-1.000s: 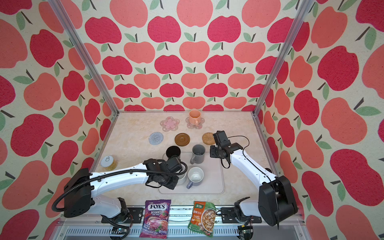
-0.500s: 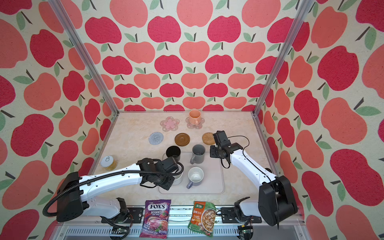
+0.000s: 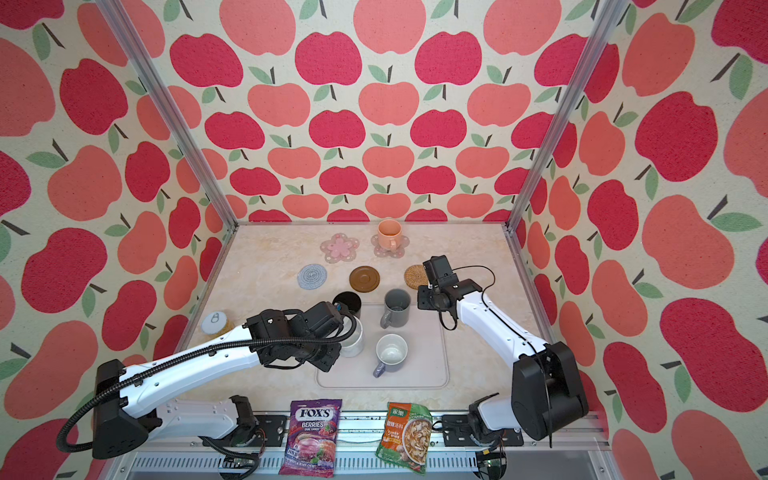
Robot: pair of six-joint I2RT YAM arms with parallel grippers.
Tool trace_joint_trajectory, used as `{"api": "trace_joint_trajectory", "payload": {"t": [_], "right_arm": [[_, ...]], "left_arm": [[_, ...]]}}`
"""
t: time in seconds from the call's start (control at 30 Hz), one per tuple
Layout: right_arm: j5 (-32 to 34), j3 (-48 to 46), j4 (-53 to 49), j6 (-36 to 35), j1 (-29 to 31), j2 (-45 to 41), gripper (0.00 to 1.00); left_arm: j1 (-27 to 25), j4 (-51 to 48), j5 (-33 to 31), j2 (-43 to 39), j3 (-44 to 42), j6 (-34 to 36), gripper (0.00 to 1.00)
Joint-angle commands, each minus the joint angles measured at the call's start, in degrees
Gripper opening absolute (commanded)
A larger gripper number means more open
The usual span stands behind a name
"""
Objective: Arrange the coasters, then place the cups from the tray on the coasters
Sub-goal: 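Carry the white speckled mug with left gripper toward the other flower coaster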
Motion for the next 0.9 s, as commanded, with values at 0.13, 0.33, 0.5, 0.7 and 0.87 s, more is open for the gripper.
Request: {"api": "trace_joint_trajectory", "payload": {"t": [0.13,0.33,0.5,0.7,0.87], "right_arm": [[0.8,4.0,-2.3,-2.1,0.5,1.5,0.45],[0.7,4.8,-1.2,-2.4,0.2,1.5,0.45],[0.4,6.5,-1.3,-3.3,-0.9,2.1,0.46],[-0.8,9.7,-2.1,-4.6,-2.0,3.9,0.46],[-0.8,12.0,-2.6,-5.2,-2.9,5.3,0.46]], "left_arm": [[7.7,1.1,0.8,-2.3,6.2,4.7,0.0],[13.4,-0.3,0.3,1.0,11.3,7.0,0.0],[17.9,0.1,-0.4,5.0,15.9,8.8,0.0],[23.5,1.6,-0.6,11.9,22.7,11.1,0.0],[29.5,1.5,1.6,19.3,30.2,12.5,0.0]]}}
